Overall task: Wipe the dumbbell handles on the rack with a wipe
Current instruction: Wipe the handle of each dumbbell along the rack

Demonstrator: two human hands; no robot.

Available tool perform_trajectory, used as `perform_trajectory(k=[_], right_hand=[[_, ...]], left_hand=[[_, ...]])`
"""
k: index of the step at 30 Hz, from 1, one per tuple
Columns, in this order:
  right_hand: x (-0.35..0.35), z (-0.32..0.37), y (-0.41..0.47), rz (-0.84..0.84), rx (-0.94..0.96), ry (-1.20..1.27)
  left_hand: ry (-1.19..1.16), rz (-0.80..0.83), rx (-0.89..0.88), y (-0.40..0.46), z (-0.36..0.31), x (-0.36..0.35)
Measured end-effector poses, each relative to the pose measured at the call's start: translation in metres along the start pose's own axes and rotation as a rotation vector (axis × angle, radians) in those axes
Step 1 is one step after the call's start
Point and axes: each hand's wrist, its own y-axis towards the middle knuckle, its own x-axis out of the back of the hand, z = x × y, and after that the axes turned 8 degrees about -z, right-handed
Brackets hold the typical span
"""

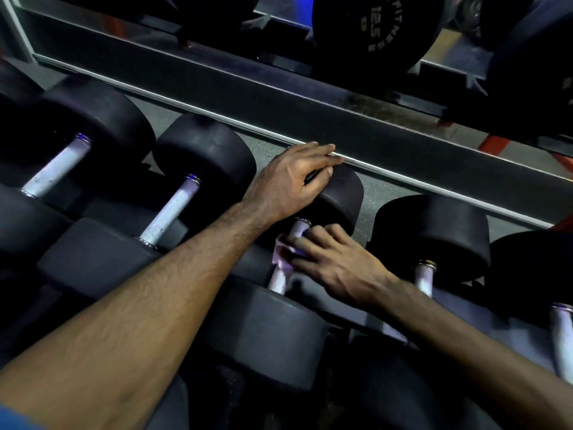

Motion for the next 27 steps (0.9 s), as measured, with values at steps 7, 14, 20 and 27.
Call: perform_trajectory(k=[7, 14, 20, 27], right_hand=[[-0.005, 0.032, 0.001, -0.112, -0.478, 0.794], [-0.021, 0.058, 0.002, -0.311, -1.265, 1.346], [-0.015, 0.052, 0.016, -0.425, -1.533, 1.501], [-0.005, 0.061, 0.019, -0.428, -1.763, 1.736]], left_hand=[[-0.016, -0.021, 0.022, -0.002, -0.004, 0.002], [-0.006, -0.045, 0.009, -0.002, -0.006, 0.003], [-0.015, -0.043, 0.011, -0.002, -0.009, 0.006], [-0.012, -0.064, -0.001, -0.003, -0.011, 0.005]])
